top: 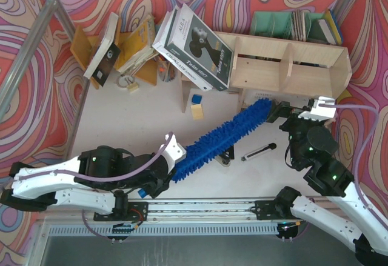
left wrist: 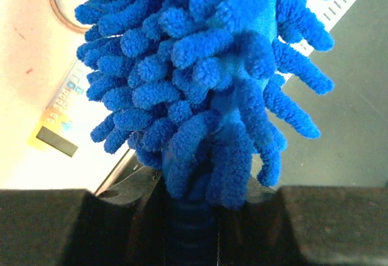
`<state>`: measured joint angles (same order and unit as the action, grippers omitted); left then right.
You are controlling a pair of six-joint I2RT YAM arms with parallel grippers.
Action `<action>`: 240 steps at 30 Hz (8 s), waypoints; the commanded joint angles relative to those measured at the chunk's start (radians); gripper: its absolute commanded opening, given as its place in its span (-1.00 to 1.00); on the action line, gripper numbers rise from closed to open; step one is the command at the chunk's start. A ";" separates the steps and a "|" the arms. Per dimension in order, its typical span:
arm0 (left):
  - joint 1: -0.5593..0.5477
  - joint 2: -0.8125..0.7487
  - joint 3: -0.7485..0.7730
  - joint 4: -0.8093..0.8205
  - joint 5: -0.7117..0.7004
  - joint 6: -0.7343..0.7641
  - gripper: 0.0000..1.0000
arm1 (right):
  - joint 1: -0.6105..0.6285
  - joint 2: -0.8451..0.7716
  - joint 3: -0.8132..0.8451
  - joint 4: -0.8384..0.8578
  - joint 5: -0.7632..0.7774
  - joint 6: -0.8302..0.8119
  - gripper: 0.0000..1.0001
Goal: Dust the bookshelf with a duster
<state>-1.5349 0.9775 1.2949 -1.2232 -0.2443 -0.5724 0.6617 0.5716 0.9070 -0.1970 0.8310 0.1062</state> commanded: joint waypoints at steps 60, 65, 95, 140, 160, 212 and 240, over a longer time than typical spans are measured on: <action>0.322 0.001 -0.097 0.439 -0.406 0.236 -1.00 | 0.004 -0.041 -0.017 -0.009 0.008 0.054 0.98; 0.328 -0.037 -0.030 0.395 -0.444 0.262 -1.00 | 0.004 -0.045 -0.026 -0.008 0.009 0.056 0.97; 0.328 0.123 -0.166 0.571 -0.204 0.183 -1.00 | 0.004 -0.076 -0.051 -0.015 0.020 0.057 0.98; 0.496 -0.112 -0.014 0.170 -0.621 -0.054 -1.00 | 0.004 -0.051 -0.063 -0.013 -0.003 0.067 0.97; 0.641 0.036 -0.184 0.338 -0.140 0.029 -1.00 | 0.004 -0.073 -0.086 -0.018 0.011 0.069 0.98; 0.641 0.123 -0.510 0.501 -0.125 -0.126 -1.00 | 0.004 -0.078 -0.089 -0.007 0.013 0.063 0.97; 0.641 -0.269 -0.094 0.300 -0.381 0.039 -1.00 | 0.004 -0.060 -0.079 -0.003 -0.002 0.070 0.97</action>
<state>-0.8959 0.7353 1.1561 -0.9413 -0.5400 -0.5953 0.6617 0.5056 0.8215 -0.2104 0.8318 0.1650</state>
